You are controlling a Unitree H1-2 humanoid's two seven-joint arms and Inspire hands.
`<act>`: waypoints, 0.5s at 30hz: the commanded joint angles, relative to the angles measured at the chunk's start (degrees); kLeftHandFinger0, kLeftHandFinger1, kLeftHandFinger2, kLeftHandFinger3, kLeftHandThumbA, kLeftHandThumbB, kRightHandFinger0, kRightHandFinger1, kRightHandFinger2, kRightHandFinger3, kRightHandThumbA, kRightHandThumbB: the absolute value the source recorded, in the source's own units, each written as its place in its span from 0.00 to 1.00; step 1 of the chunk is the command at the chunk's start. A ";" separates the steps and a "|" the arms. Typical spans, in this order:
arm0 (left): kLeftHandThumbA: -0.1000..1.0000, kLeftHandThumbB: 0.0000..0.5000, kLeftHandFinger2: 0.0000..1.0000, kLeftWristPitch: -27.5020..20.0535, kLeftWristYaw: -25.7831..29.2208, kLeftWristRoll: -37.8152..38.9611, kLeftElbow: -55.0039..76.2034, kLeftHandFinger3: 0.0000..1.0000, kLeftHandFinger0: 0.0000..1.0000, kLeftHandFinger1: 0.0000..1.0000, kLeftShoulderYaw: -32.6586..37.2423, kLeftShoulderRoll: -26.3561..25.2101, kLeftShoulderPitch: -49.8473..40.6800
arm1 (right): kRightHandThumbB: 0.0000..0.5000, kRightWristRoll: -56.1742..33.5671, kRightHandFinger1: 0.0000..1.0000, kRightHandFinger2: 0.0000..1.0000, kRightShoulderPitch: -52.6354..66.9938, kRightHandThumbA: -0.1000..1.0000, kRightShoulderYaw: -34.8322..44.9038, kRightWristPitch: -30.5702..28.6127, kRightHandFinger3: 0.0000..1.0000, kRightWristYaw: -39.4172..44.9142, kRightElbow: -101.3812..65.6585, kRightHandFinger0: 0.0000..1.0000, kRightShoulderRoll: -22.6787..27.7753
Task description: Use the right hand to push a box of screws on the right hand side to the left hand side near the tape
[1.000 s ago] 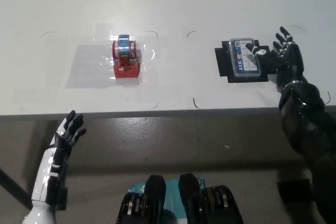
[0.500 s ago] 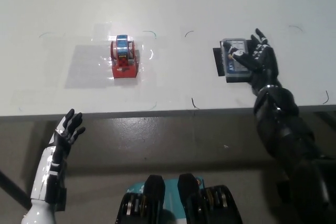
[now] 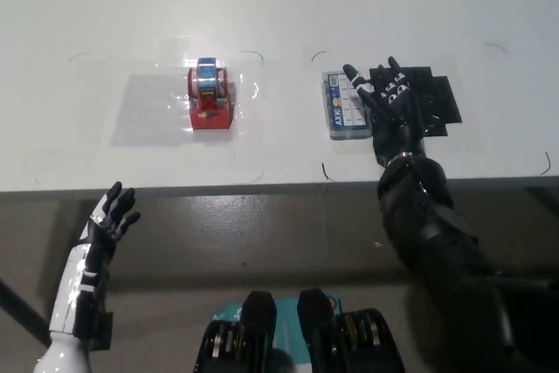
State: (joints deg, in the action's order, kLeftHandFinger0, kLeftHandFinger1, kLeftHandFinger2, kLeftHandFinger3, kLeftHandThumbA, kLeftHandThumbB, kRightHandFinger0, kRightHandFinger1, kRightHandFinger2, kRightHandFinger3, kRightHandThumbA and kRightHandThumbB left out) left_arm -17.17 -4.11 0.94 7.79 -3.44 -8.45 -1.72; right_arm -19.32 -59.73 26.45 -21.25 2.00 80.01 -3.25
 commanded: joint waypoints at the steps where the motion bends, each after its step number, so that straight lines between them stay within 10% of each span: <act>1: 1.00 0.07 1.00 -0.94 -0.05 0.27 1.54 1.00 1.00 1.00 -0.25 -0.57 0.53 | 0.48 -3.79 1.00 1.00 -2.12 1.00 1.34 0.10 1.00 4.77 -1.18 1.00 -1.62; 15: 1.00 0.06 1.00 -0.56 -0.09 0.73 2.08 1.00 1.00 1.00 -0.22 -0.36 0.70 | 0.53 -5.01 1.00 1.00 -2.88 1.00 1.12 -0.65 1.00 5.46 -0.97 1.00 -4.42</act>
State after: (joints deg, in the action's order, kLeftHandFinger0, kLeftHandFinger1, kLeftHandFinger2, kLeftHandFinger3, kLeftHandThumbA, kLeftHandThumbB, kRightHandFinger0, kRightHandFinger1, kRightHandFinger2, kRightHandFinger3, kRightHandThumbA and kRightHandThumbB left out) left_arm -17.11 -4.11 0.95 7.88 -3.47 -8.42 -1.71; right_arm -22.53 -59.76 27.54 -21.41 4.84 79.88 -5.51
